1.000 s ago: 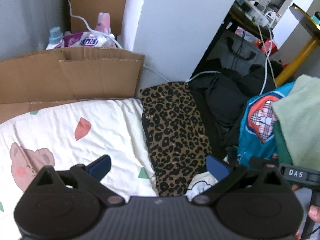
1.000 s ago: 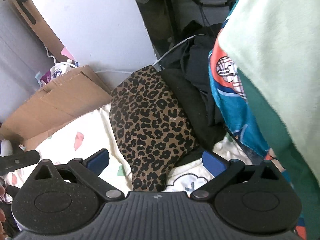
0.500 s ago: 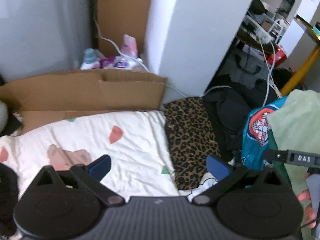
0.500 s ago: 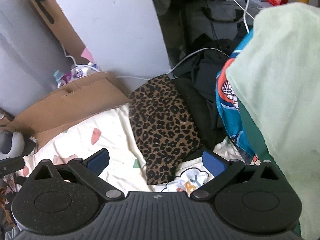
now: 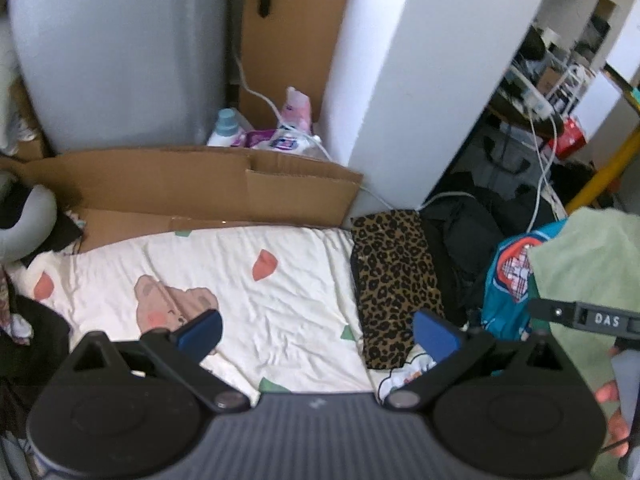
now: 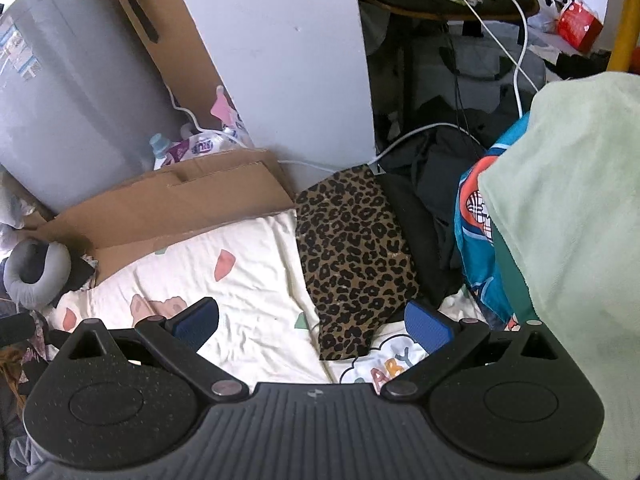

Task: Fold clothes
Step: 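Pull both open grippers back from the placed skirt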

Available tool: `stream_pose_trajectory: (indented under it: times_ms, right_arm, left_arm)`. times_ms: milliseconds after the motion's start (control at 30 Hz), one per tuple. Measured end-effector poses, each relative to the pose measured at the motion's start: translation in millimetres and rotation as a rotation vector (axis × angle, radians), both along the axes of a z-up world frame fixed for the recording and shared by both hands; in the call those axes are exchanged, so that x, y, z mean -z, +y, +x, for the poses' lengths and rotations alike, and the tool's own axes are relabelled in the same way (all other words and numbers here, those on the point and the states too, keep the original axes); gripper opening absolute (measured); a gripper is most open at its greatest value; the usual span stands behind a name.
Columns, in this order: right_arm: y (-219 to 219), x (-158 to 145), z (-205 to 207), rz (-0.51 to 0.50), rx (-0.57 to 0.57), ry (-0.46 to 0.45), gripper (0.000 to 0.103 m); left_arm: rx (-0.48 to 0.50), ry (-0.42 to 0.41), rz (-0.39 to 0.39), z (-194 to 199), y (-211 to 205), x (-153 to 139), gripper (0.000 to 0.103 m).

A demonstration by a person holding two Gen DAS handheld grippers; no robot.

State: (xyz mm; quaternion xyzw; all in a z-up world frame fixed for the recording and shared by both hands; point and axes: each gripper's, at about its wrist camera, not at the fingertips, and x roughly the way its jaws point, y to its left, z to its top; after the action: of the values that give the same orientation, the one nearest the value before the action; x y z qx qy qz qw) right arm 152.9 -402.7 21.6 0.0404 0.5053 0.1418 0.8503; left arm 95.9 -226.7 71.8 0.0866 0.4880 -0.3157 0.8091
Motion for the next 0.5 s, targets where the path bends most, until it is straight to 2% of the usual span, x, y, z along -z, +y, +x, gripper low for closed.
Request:
stream_pose_trajectory:
  times_ms: [267, 500]
  right_arm:
    - [18.7, -44.2, -32.1, 0.007, 0.002, -0.068, 0.102]
    - [37.0, -69.5, -63.7, -0.019, -0.024, -0.105, 0.102]
  left_arm:
    - [-0.002, -0.033, -0.041, 0.2, 46.5, -19.5, 0.103]
    - [0.003, -0.027, -0.038, -0.2, 74.5, -16.7, 0.103]
